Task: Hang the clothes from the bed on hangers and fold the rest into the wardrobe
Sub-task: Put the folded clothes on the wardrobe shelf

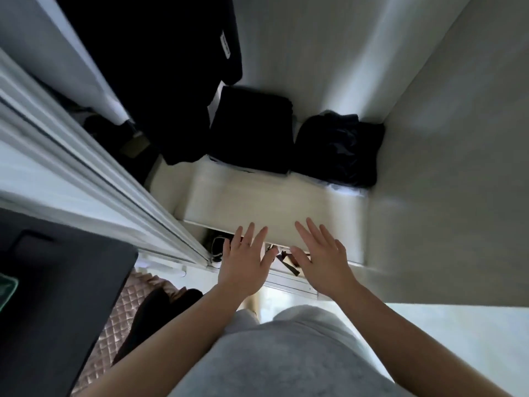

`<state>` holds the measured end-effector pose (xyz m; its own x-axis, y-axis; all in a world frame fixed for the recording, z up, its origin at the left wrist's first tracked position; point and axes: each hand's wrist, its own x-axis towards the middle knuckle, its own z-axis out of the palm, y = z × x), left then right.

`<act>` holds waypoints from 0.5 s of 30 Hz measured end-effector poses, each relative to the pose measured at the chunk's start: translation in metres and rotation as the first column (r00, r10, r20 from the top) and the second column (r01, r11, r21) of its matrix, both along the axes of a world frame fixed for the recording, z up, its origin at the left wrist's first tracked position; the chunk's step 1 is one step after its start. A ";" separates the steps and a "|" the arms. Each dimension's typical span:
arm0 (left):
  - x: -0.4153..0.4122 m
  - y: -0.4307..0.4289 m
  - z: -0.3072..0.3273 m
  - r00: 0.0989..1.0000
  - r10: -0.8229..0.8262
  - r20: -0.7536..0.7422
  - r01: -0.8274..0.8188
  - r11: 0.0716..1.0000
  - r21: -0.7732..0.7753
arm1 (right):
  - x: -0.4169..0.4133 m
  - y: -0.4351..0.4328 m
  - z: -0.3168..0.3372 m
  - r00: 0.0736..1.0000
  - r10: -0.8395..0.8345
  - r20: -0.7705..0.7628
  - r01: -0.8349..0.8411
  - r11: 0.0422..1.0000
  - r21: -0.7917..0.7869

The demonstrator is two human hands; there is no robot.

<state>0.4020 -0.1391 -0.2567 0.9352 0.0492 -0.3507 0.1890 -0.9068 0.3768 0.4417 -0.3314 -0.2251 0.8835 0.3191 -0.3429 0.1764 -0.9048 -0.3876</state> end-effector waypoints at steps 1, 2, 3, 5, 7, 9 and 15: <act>-0.010 -0.001 0.004 0.999 0.033 0.025 -0.033 0.999 -0.019 | -0.006 -0.002 0.004 1.000 0.025 0.009 -0.025 1.000 0.018; -0.021 -0.003 0.009 0.996 0.068 0.053 -0.066 0.997 -0.033 | -0.013 -0.003 0.008 0.999 0.047 0.010 -0.048 0.998 0.043; -0.033 -0.005 0.014 0.991 0.102 0.081 -0.099 0.994 -0.044 | -0.020 -0.005 0.011 0.997 0.072 0.006 -0.072 0.995 0.072; -0.062 -0.009 0.024 0.976 0.183 0.120 -0.174 0.981 -0.088 | -0.036 -0.008 0.018 0.990 0.138 -0.002 -0.137 0.982 0.127; -0.098 -0.014 0.032 0.951 0.277 0.138 -0.254 0.953 -0.166 | -0.055 -0.009 0.023 0.977 0.211 -0.004 -0.207 0.963 0.171; -0.138 -0.021 0.036 0.922 0.358 0.147 -0.311 0.911 -0.271 | -0.074 -0.006 0.025 0.960 0.281 -0.008 -0.273 0.939 0.208; -0.256 -0.050 0.029 0.765 0.643 0.030 -0.582 0.711 -0.393 | -0.141 0.005 0.028 0.869 0.495 -0.014 -0.459 0.815 0.354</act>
